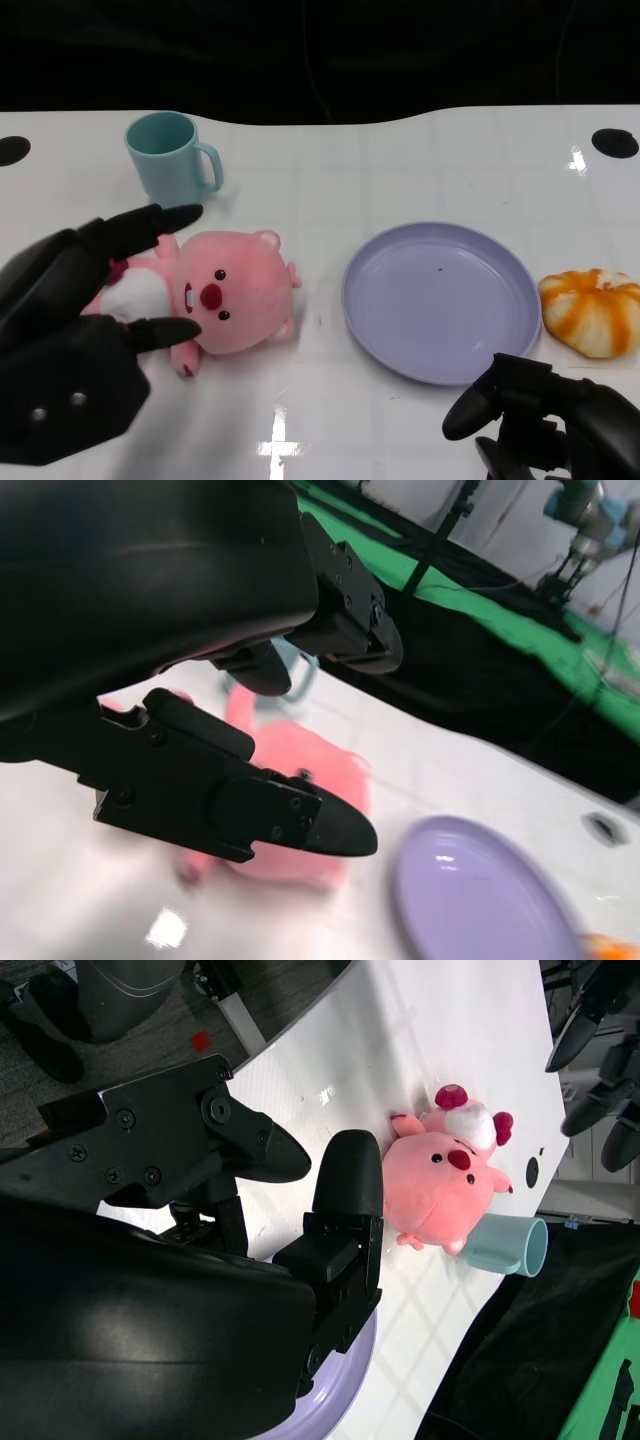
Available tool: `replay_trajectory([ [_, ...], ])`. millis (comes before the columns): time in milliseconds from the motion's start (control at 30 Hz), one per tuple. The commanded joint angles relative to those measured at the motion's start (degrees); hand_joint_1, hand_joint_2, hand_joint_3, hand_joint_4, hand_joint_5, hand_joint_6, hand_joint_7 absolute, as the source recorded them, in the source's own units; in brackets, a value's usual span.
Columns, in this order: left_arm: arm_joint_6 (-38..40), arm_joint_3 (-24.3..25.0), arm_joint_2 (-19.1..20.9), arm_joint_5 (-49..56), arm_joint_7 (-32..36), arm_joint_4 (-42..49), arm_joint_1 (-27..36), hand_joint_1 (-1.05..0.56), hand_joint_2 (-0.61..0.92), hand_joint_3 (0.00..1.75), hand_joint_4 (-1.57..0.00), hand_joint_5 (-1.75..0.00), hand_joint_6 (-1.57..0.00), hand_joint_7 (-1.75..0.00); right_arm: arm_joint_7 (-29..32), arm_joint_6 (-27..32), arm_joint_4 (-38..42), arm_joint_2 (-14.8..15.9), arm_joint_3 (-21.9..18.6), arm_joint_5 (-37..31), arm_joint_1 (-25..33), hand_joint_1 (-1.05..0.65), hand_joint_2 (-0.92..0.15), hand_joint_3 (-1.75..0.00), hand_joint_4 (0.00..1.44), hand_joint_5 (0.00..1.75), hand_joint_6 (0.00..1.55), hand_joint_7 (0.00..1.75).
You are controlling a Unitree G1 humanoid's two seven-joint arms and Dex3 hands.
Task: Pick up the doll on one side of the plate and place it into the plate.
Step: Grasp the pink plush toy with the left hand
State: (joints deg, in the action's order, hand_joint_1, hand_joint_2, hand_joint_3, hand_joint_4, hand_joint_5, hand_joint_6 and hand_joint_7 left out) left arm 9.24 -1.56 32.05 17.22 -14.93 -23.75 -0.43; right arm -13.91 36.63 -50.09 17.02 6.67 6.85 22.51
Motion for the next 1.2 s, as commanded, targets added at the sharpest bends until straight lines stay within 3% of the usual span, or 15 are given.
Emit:
replay_trajectory([
  [33,-0.64,-1.96,2.57,5.66,-0.86,2.63,-2.88,-0.65,0.92,0.11,-0.07,-0.54,-0.33,-0.02,-0.13,-0.25,-0.40,0.52,-0.48,0.29,-0.15,-0.11,-0.76,-0.88,0.50,1.74,0.46,1.39],
  [233,-0.50,-5.84,4.57,15.09,-1.68,7.43,-6.99,-0.69,0.92,0.04,-0.11,-0.41,-0.31,0.00,-0.14,-0.42,-0.52,0.40,-0.61,0.40,0.12,-0.11,-0.76,-0.88,0.50,1.75,0.47,1.40],
  [667,-2.06,-13.11,4.60,25.95,-3.68,20.90,-16.12,-0.69,0.91,0.00,-0.07,-0.34,-0.27,0.00,-0.10,-0.13,-1.25,0.32,-0.68,0.53,0.59,-0.11,-0.76,-0.88,0.51,1.75,0.47,1.40],
  [1200,-1.54,-22.72,-1.53,32.79,-4.60,40.00,-27.27,-0.74,0.92,0.01,-0.10,-0.23,-0.28,0.00,-0.02,-0.41,-2.09,0.51,0.19,0.01,0.92,-0.12,-0.76,-0.87,0.52,1.74,0.47,1.40],
])
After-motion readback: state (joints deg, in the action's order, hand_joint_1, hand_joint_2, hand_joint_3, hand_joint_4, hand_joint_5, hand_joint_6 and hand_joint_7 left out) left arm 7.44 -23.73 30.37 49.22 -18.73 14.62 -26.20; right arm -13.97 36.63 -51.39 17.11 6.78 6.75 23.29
